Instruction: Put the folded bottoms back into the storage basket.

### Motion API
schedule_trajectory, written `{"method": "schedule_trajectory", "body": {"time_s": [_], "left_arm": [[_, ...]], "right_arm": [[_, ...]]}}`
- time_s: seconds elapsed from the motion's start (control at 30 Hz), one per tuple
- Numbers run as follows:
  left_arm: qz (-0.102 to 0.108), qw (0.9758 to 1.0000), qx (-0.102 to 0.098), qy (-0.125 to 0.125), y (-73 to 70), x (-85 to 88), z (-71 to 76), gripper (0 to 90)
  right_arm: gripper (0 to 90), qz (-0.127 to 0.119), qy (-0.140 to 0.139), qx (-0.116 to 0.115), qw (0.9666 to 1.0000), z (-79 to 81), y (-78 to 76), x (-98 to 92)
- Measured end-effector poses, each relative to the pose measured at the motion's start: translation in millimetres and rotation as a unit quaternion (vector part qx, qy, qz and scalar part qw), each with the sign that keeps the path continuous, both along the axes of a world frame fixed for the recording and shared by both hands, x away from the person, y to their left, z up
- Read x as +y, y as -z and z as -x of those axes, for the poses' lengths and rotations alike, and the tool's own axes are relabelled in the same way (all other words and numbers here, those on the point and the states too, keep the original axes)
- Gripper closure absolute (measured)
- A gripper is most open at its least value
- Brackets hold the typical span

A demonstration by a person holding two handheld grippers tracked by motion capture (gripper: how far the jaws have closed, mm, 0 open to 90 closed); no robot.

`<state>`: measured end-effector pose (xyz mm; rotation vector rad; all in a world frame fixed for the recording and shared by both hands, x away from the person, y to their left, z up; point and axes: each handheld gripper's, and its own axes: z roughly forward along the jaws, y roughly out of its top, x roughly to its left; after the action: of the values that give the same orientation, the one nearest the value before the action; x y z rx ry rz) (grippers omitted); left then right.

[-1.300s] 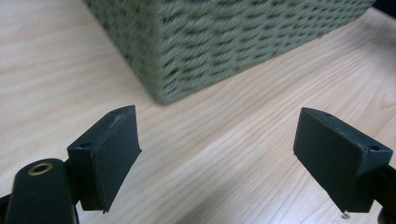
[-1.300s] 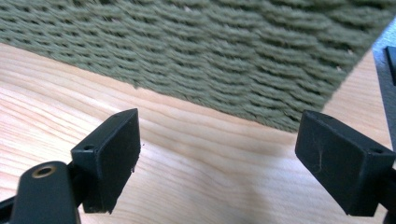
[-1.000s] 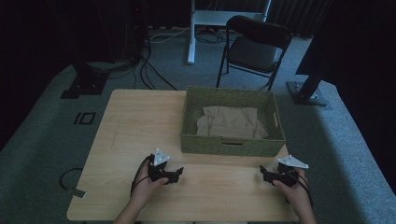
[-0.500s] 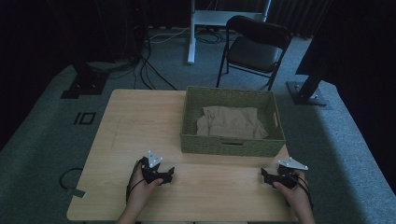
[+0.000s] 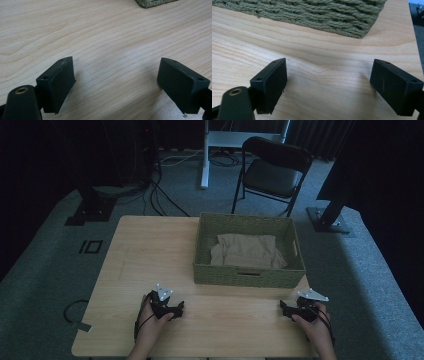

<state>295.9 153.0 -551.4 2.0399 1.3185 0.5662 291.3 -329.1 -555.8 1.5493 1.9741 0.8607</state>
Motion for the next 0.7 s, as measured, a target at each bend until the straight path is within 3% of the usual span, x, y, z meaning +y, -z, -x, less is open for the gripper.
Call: {"method": "schedule_trajectory", "body": {"time_s": [0.17, 0.3, 0.7], "left_arm": [[0.001, 0.9998, 0.000, -0.019, 0.1, -2.9, -0.9, 15.1], [-0.001, 0.9981, 0.005, -0.061, 0.5, -8.9, -0.9, 11.4], [-0.002, 0.9973, 0.008, -0.073, 0.8, -10.8, -2.4, 7.8]], "right_arm": [[13.6, -0.003, 0.009, 0.002, 1.0000, 0.6, 0.1, 0.8], [13.3, -0.004, 0.015, 0.002, 0.9999, 1.4, 0.2, 2.1], [12.8, -0.004, 0.025, 0.003, 0.9997, 2.5, 0.3, 3.9]]}}
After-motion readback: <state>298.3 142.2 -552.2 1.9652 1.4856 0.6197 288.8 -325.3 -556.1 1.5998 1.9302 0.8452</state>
